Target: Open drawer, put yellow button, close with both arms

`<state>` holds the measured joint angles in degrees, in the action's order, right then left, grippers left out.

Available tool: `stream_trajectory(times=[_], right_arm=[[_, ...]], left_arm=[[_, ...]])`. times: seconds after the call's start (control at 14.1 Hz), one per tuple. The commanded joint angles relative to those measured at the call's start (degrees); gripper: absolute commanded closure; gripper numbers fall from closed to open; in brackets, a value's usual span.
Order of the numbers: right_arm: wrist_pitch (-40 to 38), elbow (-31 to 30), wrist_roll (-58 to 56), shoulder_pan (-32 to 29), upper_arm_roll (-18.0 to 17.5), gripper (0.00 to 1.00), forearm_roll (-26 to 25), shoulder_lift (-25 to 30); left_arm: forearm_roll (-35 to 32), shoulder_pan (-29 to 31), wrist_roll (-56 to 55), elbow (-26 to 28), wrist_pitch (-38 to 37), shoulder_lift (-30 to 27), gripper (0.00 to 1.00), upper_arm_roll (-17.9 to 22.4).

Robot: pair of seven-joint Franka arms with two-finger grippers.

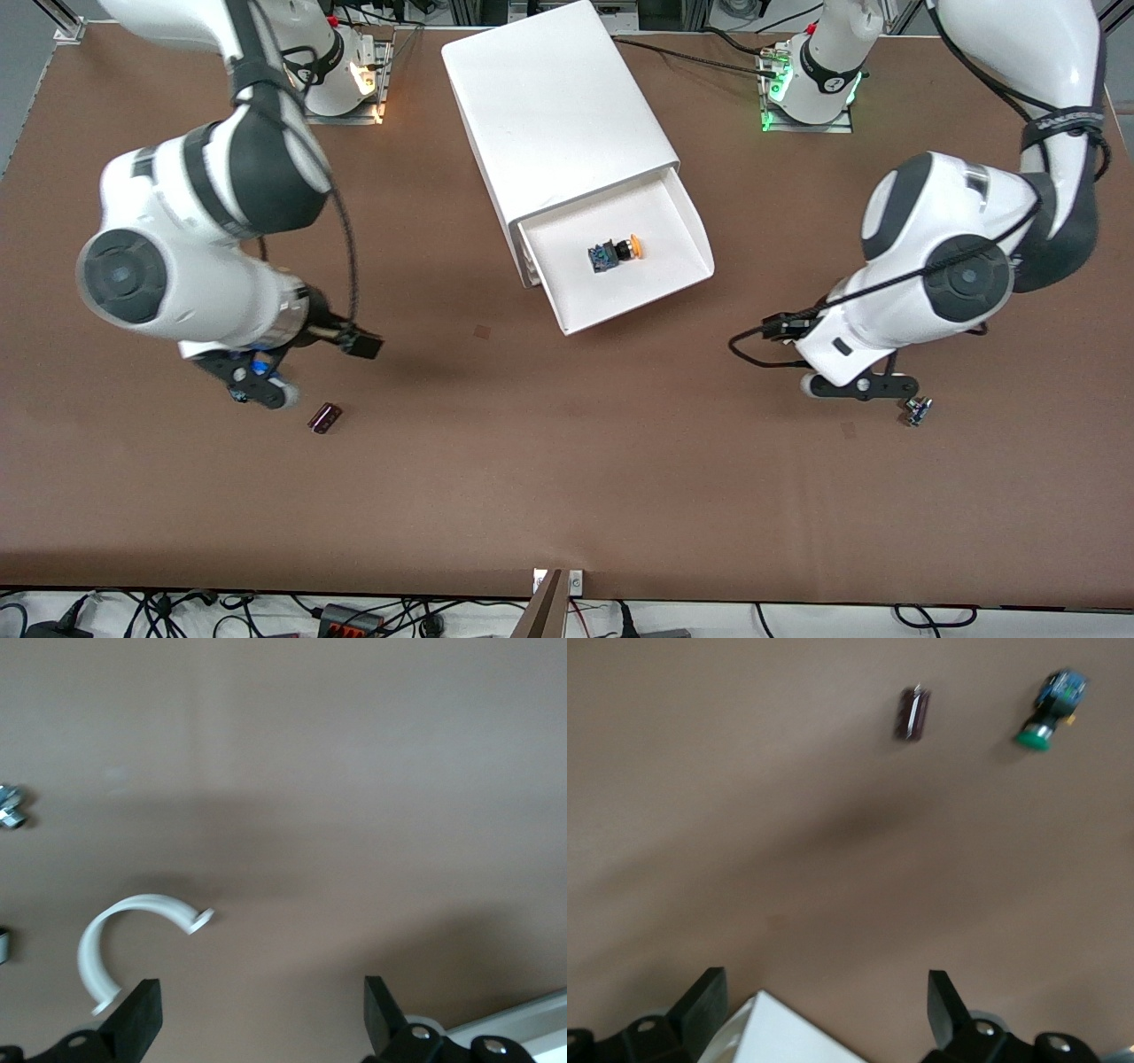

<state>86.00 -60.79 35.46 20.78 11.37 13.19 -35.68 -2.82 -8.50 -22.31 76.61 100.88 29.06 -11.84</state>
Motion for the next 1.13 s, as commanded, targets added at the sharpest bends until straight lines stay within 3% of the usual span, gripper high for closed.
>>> stream_trajectory(times=[0.0,0.5,0.78,1.06], right_arm=[[0.7,-4.3,-10.8,-4.9,-0.8,0.0,-0.4,2.5],[0.5,-5.3,-32.7,-13.7,-0.8,0.0,-5.5,6.1],[0.0,-5.0,-33.5,-14.4,-0.4,0.0,-7.5,9.2],[0.0,-5.5,-36.8,-16.5,-0.8,0.0,-7.6,12.5]], left_arm=[[0.6,-2.6,-10.9,-0.1,7.5,2.1,0.0,0.2],[-0.6,-11.8,-36.7,-0.1,9.3,6.6,0.0,0.3],[0.2,-12.7,-36.4,2.1,9.0,6.1,0.0,-0.3],[0.4,-11.2,-37.1,5.8,8.6,3.7,0.0,-5.8]])
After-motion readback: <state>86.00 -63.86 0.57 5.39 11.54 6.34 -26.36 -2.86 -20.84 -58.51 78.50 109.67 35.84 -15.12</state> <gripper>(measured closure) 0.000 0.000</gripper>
